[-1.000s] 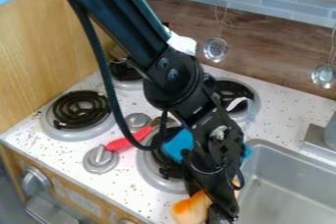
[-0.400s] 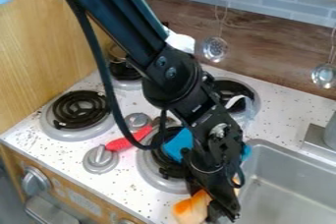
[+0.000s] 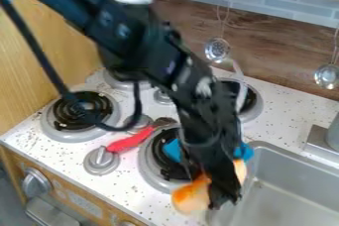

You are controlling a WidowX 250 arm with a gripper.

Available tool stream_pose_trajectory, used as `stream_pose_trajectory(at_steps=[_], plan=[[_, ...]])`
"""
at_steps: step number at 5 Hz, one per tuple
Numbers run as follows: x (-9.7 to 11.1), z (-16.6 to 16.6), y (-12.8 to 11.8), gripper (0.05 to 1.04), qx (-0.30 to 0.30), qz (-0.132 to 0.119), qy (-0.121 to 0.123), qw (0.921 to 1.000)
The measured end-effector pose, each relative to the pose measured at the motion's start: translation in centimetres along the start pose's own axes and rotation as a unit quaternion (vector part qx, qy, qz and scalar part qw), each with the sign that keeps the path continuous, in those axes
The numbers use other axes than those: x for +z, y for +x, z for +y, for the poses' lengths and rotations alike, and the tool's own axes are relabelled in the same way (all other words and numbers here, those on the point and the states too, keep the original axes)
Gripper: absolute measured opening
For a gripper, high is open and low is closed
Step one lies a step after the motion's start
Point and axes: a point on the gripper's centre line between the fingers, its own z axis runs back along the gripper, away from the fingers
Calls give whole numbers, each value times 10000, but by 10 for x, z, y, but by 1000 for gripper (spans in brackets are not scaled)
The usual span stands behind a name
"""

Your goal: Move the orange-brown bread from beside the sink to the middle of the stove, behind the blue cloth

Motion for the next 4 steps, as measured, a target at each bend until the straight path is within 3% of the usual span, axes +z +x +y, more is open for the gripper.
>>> stream_pose_trajectory(at_steps=[1, 2, 4], plan=[[13, 20, 13, 696, 422, -170, -34, 9990], [17, 52, 29, 696, 939, -317, 102, 9950], [1, 116, 43, 696, 1841, -205, 399, 9819]])
